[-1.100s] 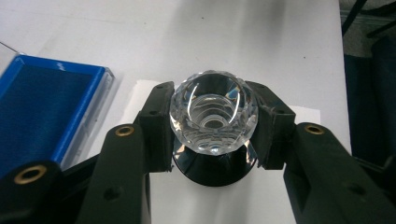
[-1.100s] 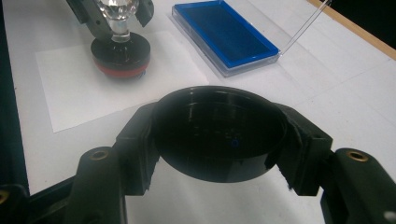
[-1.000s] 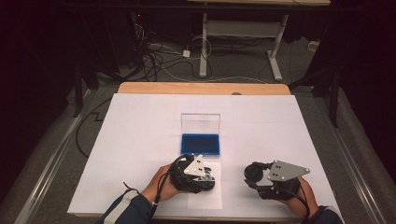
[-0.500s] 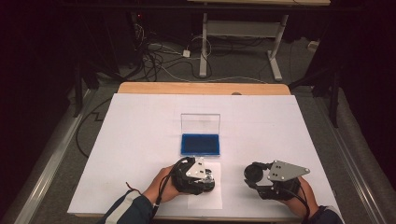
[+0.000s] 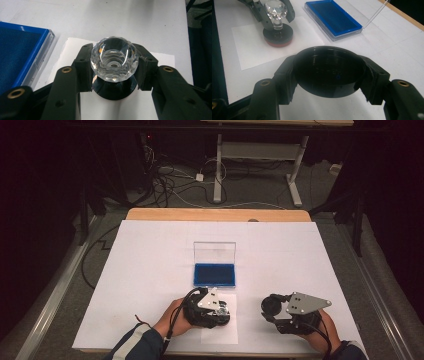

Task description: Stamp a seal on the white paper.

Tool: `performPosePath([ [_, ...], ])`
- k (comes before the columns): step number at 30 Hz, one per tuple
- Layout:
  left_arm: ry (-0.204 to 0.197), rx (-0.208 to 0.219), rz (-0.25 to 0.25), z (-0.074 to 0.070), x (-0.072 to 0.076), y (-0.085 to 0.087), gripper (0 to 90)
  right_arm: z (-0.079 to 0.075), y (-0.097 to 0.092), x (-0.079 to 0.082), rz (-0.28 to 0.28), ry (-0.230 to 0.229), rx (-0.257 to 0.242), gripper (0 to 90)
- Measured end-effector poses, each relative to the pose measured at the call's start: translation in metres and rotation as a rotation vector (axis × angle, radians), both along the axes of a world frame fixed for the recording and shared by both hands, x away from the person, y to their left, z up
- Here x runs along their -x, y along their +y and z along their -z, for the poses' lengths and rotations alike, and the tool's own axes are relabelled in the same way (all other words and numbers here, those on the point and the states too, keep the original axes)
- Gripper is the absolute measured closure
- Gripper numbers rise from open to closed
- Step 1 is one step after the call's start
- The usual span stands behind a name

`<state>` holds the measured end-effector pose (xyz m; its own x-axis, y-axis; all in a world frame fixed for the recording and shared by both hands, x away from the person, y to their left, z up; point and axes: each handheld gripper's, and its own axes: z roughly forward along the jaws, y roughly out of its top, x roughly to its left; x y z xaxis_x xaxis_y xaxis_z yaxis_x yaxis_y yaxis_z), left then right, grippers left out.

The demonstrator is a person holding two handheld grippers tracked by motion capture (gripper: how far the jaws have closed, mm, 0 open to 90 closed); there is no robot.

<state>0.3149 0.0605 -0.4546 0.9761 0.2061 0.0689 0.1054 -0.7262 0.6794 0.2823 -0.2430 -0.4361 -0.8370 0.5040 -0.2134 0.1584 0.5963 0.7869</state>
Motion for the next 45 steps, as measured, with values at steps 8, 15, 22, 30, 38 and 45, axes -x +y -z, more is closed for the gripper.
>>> performPosePath([
  [8,-0.007,-0.006,0.002,0.0001,0.0008,-0.0005,54.3,0.0007,0.0006,-0.0006,-0.004,0.002,0.004,38.4],
  [15,-0.001,0.006,0.0,0.0014,0.0001,0.0005,54.3,0.0007,0.0008,-0.0003,-0.003,0.003,0.006,38.4],
  [22,-0.003,0.002,0.003,0.0013,0.0003,0.0001,54.3,0.0007,0.0002,-0.0005,-0.004,0.004,0.004,38.4],
  [30,-0.022,-0.011,0.0,0.001,0.0023,-0.001,54.3,0.0009,0.0005,-0.0006,-0.005,0.005,0.005,38.4],
  [38,-0.018,-0.007,0.0,0.0013,0.0017,-0.0004,54.2,0.0011,0.0011,-0.0006,-0.006,0.007,0.006,38.4],
  [45,0.015,0.004,-0.004,-0.0021,-0.002,0.002,54.2,0.0003,-0.0011,-0.0008,0.001,0.003,-0.002,38.4],
])
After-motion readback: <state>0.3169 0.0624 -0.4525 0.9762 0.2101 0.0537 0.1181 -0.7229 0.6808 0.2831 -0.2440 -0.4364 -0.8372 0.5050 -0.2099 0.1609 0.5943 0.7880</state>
